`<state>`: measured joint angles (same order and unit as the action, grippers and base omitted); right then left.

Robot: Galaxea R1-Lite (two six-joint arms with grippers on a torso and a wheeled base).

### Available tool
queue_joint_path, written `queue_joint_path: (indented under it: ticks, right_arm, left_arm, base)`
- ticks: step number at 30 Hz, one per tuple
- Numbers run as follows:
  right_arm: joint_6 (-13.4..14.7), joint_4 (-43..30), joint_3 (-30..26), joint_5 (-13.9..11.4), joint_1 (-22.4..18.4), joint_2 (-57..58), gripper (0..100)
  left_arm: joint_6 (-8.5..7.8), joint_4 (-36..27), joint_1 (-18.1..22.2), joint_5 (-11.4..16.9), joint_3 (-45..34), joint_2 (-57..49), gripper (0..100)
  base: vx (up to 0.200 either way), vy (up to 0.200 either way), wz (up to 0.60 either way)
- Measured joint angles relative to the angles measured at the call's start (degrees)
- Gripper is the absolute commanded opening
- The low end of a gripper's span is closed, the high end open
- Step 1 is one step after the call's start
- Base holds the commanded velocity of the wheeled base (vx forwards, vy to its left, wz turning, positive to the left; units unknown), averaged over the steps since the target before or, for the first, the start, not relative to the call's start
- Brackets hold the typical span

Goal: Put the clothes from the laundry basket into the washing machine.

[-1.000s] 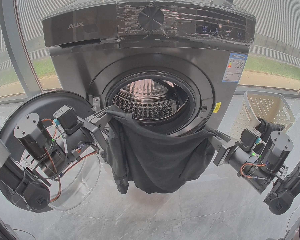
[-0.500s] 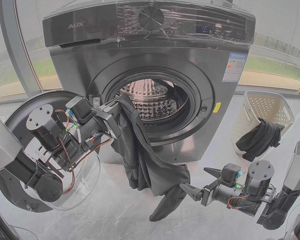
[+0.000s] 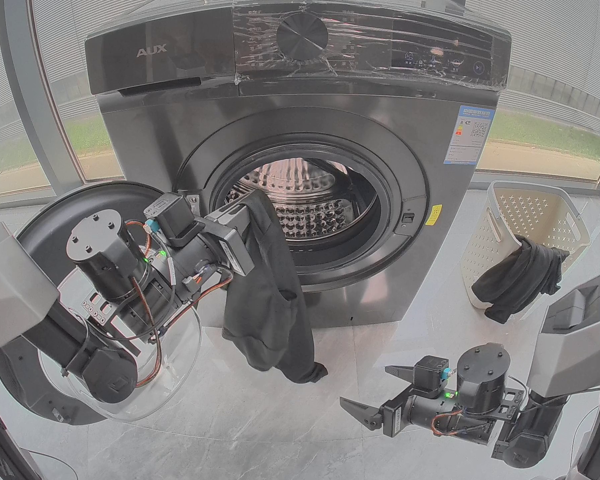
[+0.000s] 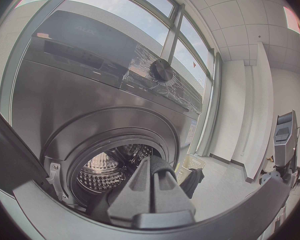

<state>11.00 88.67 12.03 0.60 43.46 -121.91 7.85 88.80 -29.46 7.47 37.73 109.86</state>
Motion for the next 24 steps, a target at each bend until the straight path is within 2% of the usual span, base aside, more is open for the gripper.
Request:
queue_joint_path:
  ticks: [7,10,16,24]
  right_arm:
    - [-1.12,0.00,8.00,-0.27,-1.12,-2.82,100]
    - [-1.43,-0.16,13.07,-1.94,-1.56,-4.01,100]
    - [-2.05,-0.76,20.65,-3.44,-1.97,-6.88,100]
    - [-2.71,-0.90,29.55,-3.77,-2.36,-12.69,100]
  left_arm:
    - [-0.05,0.07,-0.82,-0.11,-0.05,0.15,0]
    - [-0.05,0.00,-1.56,-0.12,0.00,0.09,0]
    - [-0.05,-0.01,-2.21,-0.17,0.33,-0.07,0]
    - [-0.06,0.05,-3.04,-0.09,0.77,-0.22,0]
  base:
    - [0.000,0.000,0.00]
    - [0.000,0.000,0.00]
    - [0.000,0.000,0.00]
    - [0.000,0.000,0.00]
